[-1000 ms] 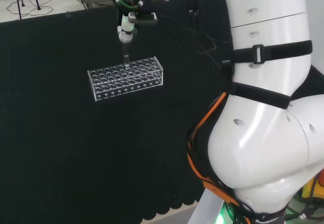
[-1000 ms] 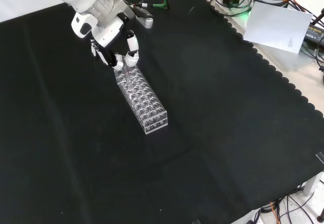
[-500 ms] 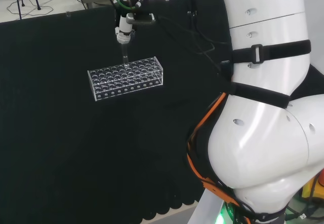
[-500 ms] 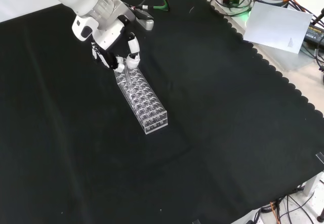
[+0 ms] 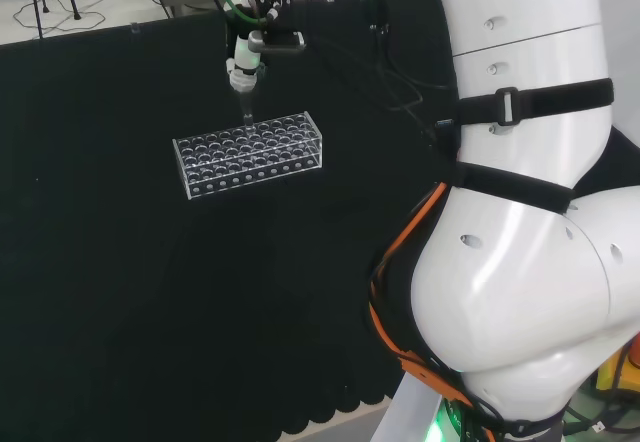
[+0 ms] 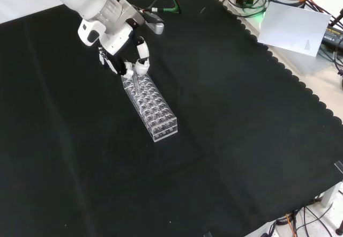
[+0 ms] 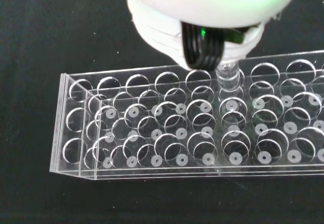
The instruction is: Put the test tube back in the rack.
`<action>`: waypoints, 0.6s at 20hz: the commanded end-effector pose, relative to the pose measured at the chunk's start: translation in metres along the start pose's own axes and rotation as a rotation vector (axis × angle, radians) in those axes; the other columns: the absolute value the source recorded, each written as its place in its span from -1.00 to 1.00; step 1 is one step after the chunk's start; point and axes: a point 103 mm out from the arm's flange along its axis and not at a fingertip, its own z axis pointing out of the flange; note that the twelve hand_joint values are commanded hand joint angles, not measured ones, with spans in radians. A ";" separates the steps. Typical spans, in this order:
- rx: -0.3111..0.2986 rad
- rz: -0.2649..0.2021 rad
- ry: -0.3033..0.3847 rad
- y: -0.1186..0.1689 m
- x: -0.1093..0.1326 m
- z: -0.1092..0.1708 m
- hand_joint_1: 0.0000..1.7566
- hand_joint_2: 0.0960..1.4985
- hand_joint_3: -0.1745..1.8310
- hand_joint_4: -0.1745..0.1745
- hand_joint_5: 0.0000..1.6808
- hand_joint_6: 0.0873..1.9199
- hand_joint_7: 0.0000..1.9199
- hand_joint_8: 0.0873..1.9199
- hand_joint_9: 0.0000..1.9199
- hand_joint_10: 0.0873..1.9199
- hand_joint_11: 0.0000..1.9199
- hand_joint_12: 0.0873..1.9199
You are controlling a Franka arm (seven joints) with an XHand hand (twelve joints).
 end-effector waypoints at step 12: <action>0.023 0.017 0.037 0.008 -0.011 0.010 0.64 -0.37 -0.07 -1.00 0.62 -0.54 0.49 -0.33 0.57 -1.00 -0.15 0.22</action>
